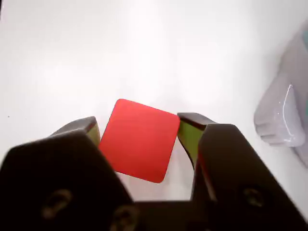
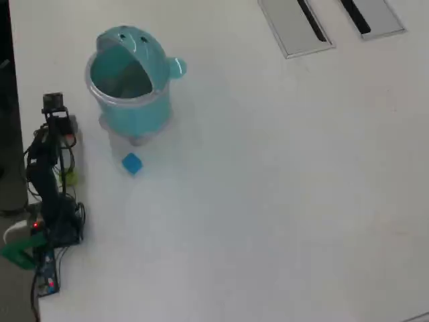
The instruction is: Grasp RGB lego blocks and put them in the bin one by one.
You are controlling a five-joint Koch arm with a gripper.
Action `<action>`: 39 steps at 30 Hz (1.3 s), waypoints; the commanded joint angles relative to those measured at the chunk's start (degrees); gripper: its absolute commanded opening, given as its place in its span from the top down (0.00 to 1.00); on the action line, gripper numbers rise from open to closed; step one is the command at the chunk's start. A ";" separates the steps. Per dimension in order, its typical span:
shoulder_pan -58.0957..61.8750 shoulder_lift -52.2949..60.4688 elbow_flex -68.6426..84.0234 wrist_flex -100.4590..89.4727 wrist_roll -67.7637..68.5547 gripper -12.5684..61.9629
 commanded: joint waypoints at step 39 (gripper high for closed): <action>20.13 21.45 -39.90 17.05 -0.18 0.61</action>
